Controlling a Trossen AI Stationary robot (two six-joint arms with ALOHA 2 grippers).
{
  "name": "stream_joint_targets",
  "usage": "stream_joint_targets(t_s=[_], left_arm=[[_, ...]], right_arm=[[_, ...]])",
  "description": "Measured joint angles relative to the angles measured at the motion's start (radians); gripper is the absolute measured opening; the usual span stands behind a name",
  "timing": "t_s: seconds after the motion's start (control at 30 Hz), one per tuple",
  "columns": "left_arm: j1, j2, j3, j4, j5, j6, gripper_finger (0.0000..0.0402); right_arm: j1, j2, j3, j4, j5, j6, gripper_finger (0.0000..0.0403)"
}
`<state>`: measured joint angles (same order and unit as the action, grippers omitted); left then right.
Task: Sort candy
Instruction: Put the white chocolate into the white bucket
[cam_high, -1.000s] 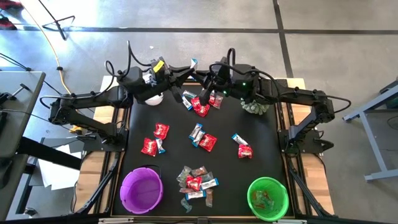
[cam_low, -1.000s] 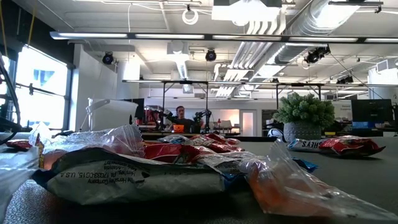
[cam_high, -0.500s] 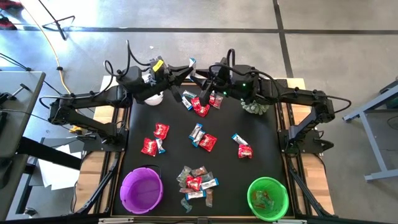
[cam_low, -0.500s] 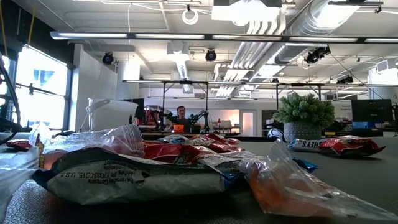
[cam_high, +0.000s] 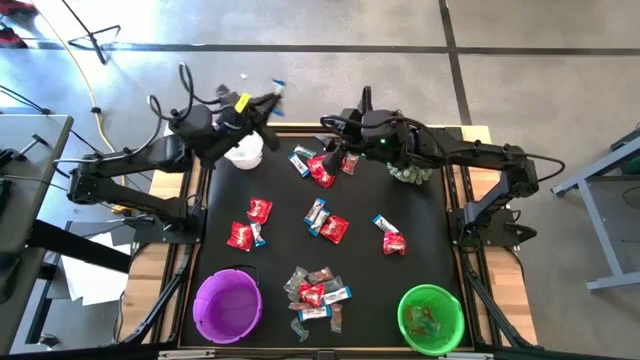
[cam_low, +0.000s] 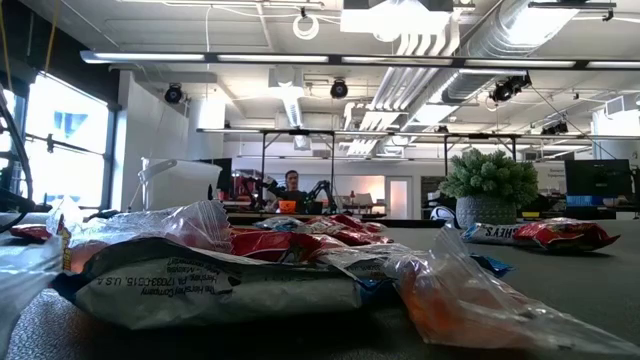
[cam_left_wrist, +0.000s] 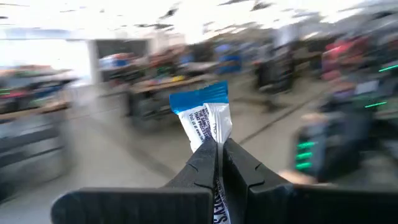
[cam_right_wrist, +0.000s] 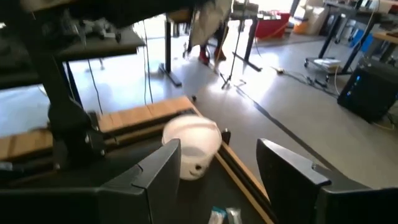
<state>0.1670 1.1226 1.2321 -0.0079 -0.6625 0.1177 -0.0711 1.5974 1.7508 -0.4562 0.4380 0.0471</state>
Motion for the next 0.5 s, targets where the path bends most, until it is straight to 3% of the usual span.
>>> stream_joint_targets(t_s=[0.13,0.23,0.5], left_arm=[[0.015,-0.055,0.0,-0.21,-0.156,-0.008,0.0],[0.045,-0.088,0.0,-0.396,-0.209,-0.089,0.0],[0.181,-0.095,0.0,-0.832,-0.104,-0.427,0.0]], right_arm=[[-0.001,0.0,0.0,-0.071,0.0,0.025,0.0206],[-0.006,0.0,0.0,-0.118,0.0,0.031,0.0206],[-0.017,0.0,0.0,-0.159,0.0,0.031,0.0206]])
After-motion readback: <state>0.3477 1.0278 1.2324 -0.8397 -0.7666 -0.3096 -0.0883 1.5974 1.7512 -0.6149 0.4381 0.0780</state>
